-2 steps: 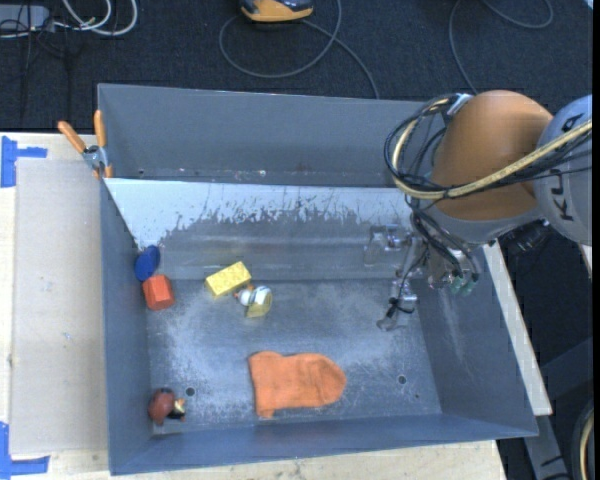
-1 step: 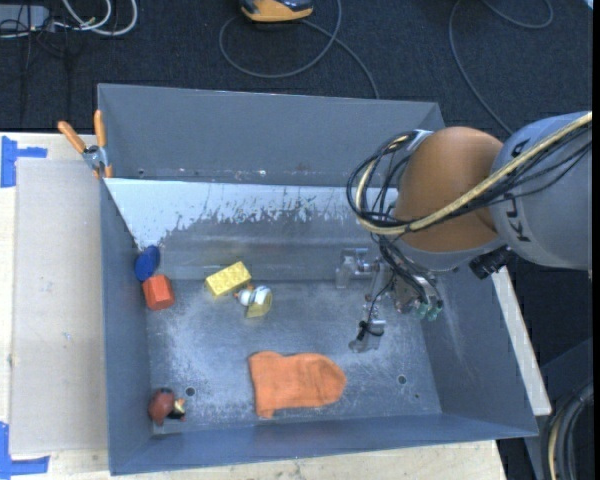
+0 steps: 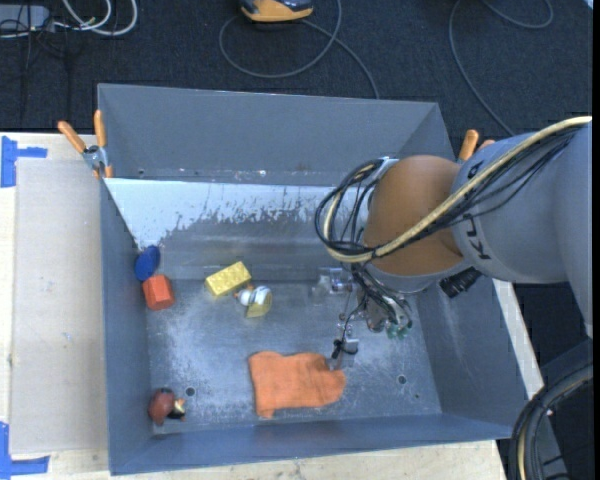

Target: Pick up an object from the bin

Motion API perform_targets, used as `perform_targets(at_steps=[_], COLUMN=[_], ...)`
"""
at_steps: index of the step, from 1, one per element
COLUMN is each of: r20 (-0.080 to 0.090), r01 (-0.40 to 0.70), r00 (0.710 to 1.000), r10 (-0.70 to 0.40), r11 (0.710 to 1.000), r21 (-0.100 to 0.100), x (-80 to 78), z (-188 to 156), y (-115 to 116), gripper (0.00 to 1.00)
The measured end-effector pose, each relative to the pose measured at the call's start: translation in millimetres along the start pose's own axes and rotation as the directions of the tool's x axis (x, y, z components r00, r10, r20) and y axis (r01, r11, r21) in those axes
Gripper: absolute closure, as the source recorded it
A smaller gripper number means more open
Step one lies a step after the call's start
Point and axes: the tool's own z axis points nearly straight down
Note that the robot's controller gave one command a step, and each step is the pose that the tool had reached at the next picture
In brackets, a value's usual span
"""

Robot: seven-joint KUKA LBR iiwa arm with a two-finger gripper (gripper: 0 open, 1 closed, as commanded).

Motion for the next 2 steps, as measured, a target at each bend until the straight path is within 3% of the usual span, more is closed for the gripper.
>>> perform_targets(at_steps=[1, 2], r20=[0.003, -0.002], r01=[0.110, 0.147], r00=[0.994, 0.989], r10=[-0.110, -0.147], r11=[0.994, 0.989], r21=[0.001, 0.001], x=[14.2, 43.3], z=[28, 32], y=[-3, 17], gripper=[0.00, 0.00])
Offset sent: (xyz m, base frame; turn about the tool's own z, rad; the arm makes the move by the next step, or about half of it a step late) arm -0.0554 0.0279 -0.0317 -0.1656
